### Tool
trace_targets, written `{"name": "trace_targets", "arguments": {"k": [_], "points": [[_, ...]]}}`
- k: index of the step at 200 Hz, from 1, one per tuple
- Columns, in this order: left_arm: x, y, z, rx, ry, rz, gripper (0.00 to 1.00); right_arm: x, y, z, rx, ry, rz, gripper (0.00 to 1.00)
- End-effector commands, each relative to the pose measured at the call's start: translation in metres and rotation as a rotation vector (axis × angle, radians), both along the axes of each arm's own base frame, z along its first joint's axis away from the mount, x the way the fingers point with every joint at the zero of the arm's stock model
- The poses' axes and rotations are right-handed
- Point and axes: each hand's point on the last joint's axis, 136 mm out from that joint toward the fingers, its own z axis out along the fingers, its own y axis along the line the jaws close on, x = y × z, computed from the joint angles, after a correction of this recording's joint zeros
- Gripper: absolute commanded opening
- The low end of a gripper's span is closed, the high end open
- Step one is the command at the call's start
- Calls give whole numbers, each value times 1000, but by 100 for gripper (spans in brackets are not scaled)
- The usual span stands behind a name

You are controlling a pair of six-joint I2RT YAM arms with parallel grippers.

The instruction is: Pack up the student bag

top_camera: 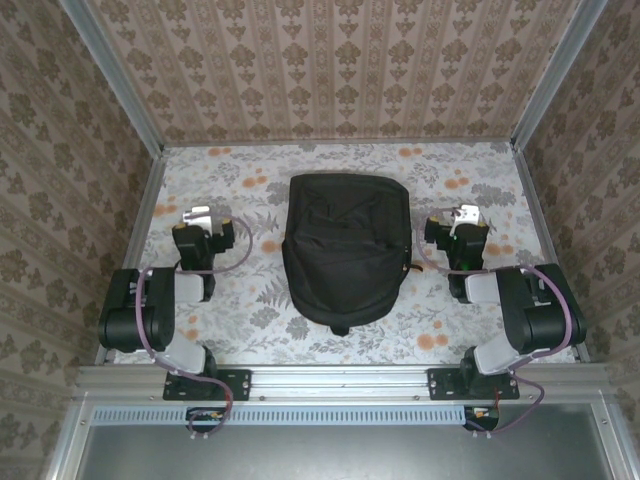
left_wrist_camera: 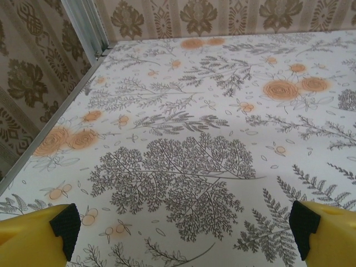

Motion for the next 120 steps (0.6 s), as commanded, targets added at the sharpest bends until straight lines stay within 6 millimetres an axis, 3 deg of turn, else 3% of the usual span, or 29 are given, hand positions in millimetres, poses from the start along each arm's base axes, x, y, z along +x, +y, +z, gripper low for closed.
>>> {"name": "trace_targets", "arguments": {"k": [1, 120], "points": [[-1, 1, -1, 10, 14, -7, 100, 3, 6, 4, -7, -10, 32, 100], [-1, -2, -1, 23, 11, -11, 100, 3, 7, 5, -12, -9, 37, 100]]}}
